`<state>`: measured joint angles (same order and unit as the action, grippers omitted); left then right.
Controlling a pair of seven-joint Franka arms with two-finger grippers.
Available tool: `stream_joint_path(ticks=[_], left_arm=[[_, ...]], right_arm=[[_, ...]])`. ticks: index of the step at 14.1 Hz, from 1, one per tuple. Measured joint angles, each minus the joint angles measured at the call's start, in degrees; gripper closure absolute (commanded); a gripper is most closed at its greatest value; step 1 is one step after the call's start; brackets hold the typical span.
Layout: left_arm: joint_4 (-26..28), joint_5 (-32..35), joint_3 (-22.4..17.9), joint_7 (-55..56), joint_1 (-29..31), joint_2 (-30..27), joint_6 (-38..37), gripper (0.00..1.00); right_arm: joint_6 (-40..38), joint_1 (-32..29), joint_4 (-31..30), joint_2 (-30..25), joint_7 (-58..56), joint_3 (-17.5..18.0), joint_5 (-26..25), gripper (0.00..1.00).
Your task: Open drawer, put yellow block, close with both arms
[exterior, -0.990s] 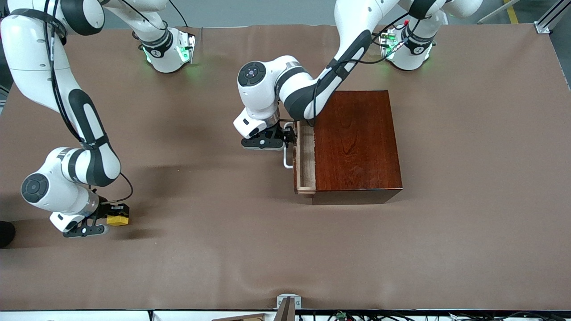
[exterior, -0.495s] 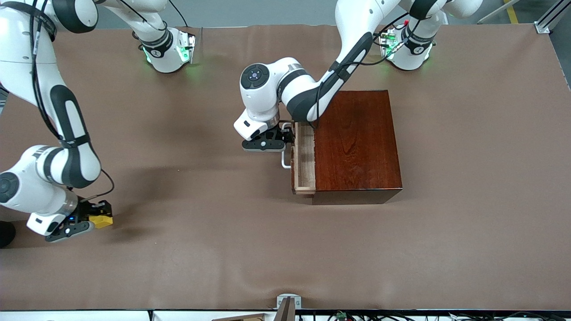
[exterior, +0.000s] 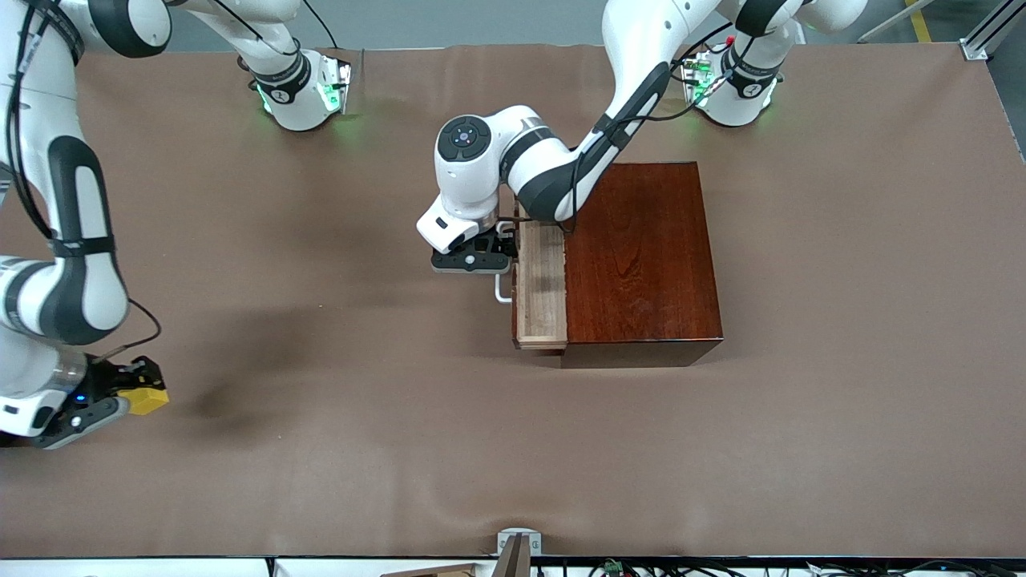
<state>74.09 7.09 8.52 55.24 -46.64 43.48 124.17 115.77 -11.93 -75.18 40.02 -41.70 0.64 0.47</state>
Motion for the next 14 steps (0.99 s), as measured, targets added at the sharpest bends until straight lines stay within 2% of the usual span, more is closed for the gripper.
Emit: stream_joint_path(ticks=[3, 10, 14], left_arm=[[-0.2, -0.2, 0.4, 0.0, -0.1, 0.3, 1.5, 0.0], [-0.6, -2.2, 2.2, 0.0, -0.7, 0.8, 6.9, 0.0], [-1.8, -2.2, 2.0, 0.1, -0.2, 0.8, 6.6, 0.0]], right_arm=[[-1.7, -0.1, 2.5, -0.3, -4.9, 0.2, 0.0, 1.0], [-1.7, -0.1, 2.6, -0.3, -19.7, 0.6, 0.0, 1.0], [-1.7, -0.1, 2.7, -0.3, -27.6, 0.7, 0.0, 1.0]])
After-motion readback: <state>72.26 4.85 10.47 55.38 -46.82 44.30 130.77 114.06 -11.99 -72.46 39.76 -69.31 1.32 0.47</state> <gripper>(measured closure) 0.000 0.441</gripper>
